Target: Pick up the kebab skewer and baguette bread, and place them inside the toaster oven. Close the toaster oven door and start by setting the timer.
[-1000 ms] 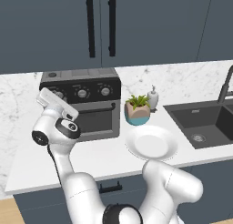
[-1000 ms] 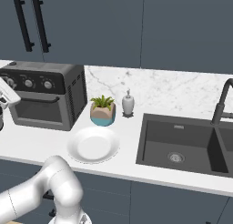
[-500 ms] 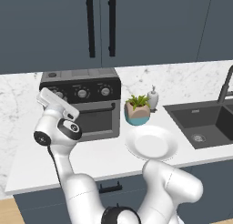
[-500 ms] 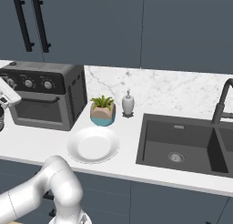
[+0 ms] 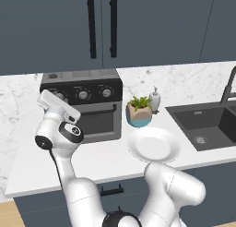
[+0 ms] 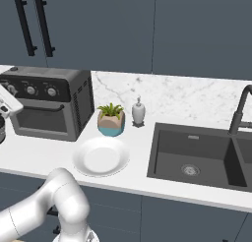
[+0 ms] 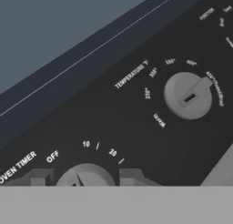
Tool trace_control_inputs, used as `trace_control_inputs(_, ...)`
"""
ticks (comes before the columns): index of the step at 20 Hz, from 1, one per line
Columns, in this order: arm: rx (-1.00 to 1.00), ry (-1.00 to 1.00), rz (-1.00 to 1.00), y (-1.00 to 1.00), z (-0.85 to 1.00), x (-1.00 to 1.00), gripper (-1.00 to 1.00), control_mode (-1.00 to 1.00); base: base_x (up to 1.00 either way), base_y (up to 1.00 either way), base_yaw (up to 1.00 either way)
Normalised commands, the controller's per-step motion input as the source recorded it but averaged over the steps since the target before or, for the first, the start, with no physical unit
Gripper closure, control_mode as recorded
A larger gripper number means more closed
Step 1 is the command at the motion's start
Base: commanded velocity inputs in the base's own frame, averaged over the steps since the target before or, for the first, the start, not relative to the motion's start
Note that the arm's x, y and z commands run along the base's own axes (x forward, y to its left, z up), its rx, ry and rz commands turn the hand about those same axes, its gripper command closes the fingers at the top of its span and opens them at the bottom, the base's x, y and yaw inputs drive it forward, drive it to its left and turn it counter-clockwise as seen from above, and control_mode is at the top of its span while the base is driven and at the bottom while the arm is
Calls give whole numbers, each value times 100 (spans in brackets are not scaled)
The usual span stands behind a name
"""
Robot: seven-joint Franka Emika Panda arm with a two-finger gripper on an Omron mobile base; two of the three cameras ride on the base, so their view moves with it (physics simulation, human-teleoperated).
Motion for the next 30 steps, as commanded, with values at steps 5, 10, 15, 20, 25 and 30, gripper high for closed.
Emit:
trace_control_inputs(5,57,0,-40,32,0,-75,100,-100,0,0,0)
trace_control_inputs(10,60,0,-37,29,7,-78,100,-100,0,0,0)
trace_control_inputs(15,57,0,-41,43,8,-46,100,-100,0,0,0)
trace_control_inputs(20,55,2,-43,35,0,-9,100,-100,0,0,0)
trace_control_inputs(25,56,1,-41,12,0,-1,100,-100,0,0,0)
trace_control_inputs(30,55,0,-38,0,-1,-39,100,-100,0,0,0)
